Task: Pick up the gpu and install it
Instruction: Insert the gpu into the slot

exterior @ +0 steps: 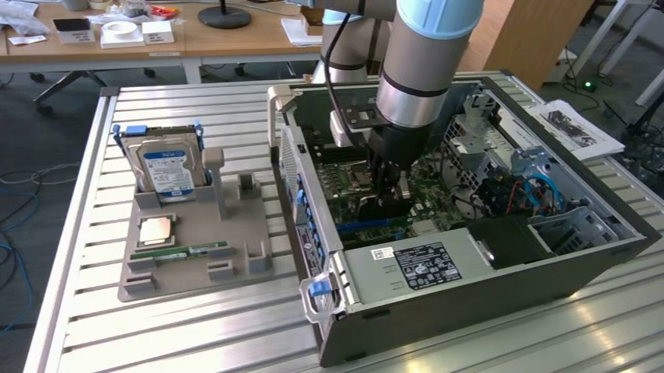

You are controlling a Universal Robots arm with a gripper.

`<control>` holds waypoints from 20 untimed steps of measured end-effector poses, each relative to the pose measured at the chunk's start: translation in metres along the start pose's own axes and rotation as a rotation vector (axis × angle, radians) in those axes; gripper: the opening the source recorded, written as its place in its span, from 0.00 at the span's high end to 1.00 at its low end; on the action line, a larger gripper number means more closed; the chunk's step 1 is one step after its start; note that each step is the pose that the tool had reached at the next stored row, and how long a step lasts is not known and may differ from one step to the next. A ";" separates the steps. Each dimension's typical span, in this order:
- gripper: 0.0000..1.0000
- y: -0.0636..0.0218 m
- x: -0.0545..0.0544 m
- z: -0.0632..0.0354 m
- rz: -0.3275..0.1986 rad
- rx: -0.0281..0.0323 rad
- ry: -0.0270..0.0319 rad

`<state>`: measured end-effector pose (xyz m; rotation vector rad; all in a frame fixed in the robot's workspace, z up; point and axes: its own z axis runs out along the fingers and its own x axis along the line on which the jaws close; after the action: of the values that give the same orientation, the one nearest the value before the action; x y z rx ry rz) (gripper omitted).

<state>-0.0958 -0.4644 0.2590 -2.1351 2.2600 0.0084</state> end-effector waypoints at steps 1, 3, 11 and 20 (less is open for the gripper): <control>0.73 0.0000 0.000 0.0002 0.000 0.0001 -0.0002; 0.73 0.0000 0.000 0.0013 0.000 0.0003 -0.0006; 0.73 0.0001 0.000 0.0053 0.000 0.0001 -0.0002; 0.73 0.0002 0.000 0.0074 0.000 -0.0001 0.0002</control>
<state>-0.0959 -0.4644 0.2516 -2.1352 2.2602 0.0083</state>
